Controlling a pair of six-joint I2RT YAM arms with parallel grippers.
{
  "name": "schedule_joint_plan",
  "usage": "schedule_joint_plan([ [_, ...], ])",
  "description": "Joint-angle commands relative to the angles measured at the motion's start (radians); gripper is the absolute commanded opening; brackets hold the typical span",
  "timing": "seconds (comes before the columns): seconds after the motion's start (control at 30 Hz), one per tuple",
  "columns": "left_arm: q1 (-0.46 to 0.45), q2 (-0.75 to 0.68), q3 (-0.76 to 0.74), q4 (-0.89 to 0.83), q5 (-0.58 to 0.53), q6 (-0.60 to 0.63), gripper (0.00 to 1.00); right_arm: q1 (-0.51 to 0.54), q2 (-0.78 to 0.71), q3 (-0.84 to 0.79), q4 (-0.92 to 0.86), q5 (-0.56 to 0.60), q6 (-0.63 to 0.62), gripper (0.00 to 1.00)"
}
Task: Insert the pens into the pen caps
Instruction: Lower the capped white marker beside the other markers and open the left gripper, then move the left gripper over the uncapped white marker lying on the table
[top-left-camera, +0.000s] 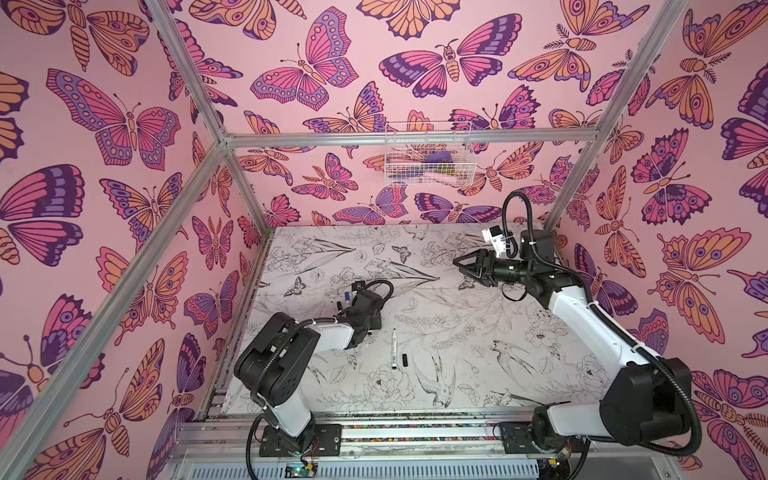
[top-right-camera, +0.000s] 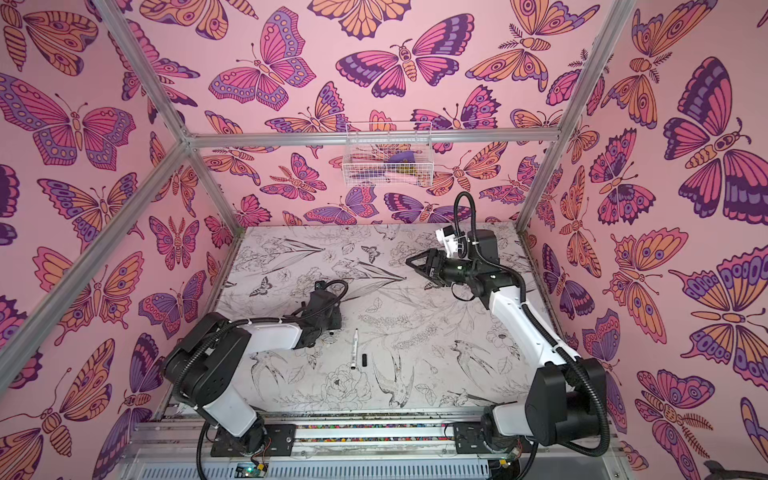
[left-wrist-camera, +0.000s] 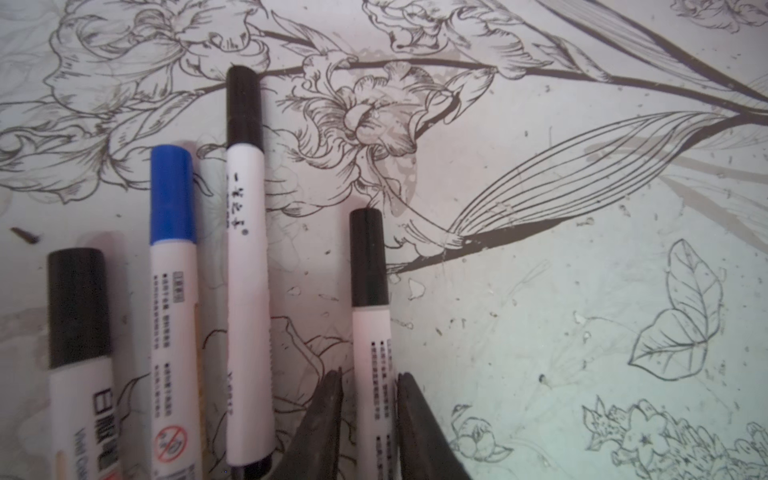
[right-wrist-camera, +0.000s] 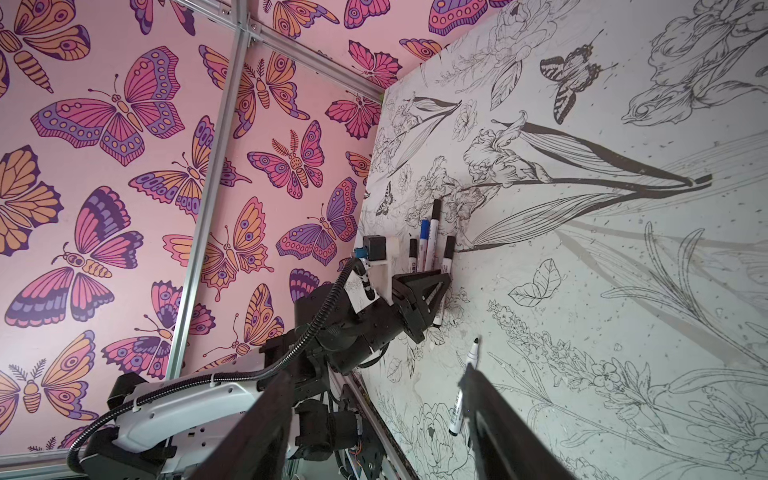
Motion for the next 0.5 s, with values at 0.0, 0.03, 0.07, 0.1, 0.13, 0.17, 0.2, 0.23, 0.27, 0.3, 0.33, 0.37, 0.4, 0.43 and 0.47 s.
schedule_joint_plan([
  [0.0,0.009,-0.025,-0.009,-0.094,-0.037,-0.029,0.30,0.005,-0.013,0.004,-0.009,0.004,-0.025,0.66],
  [0.03,0.009,-0.034,-0.009,-0.100,-0.037,-0.032,0.31,0.006,-0.011,0.006,-0.009,0.002,-0.027,0.66],
  [0.07,0.009,-0.043,-0.010,-0.109,-0.036,-0.034,0.32,0.005,-0.010,0.007,-0.013,0.004,-0.032,0.66],
  [0.1,0.008,-0.052,-0.008,-0.116,-0.035,-0.036,0.33,0.005,-0.008,0.008,-0.015,0.004,-0.037,0.66],
  [0.13,0.009,-0.062,-0.006,-0.118,-0.033,-0.034,0.34,0.006,-0.006,0.010,-0.014,0.003,-0.037,0.66],
  [0.17,0.009,-0.077,-0.004,-0.124,-0.032,-0.032,0.35,0.006,-0.003,0.011,-0.014,0.003,-0.037,0.66],
  [0.2,0.007,-0.093,-0.001,-0.132,-0.032,-0.032,0.35,0.005,0.002,0.013,-0.015,0.002,-0.039,0.66],
  [0.23,0.007,-0.109,0.001,-0.137,-0.033,-0.028,0.36,0.006,0.007,0.017,-0.018,-0.001,-0.039,0.66],
  [0.27,0.007,-0.127,0.006,-0.148,-0.037,-0.027,0.37,0.005,0.009,0.020,-0.019,-0.001,-0.039,0.66],
  [0.3,0.006,-0.149,0.010,-0.158,-0.041,-0.025,0.38,0.006,0.010,0.020,-0.015,-0.004,-0.038,0.66],
  [0.33,0.004,-0.171,0.014,-0.168,-0.046,-0.020,0.38,0.005,0.010,0.020,-0.008,-0.006,-0.034,0.67],
  [0.37,0.001,-0.196,0.018,-0.180,-0.054,-0.013,0.40,0.005,0.012,0.019,-0.001,-0.006,-0.028,0.67],
  [0.4,-0.003,-0.222,0.024,-0.194,-0.066,-0.006,0.41,0.005,0.014,0.020,0.003,-0.006,-0.023,0.67],
  [0.43,-0.007,-0.244,0.027,-0.206,-0.075,0.003,0.42,0.005,0.018,0.021,0.010,-0.006,-0.016,0.67],
  [0.47,-0.014,-0.271,0.031,-0.224,-0.086,0.012,0.43,0.005,0.021,0.021,0.020,-0.009,-0.008,0.67],
])
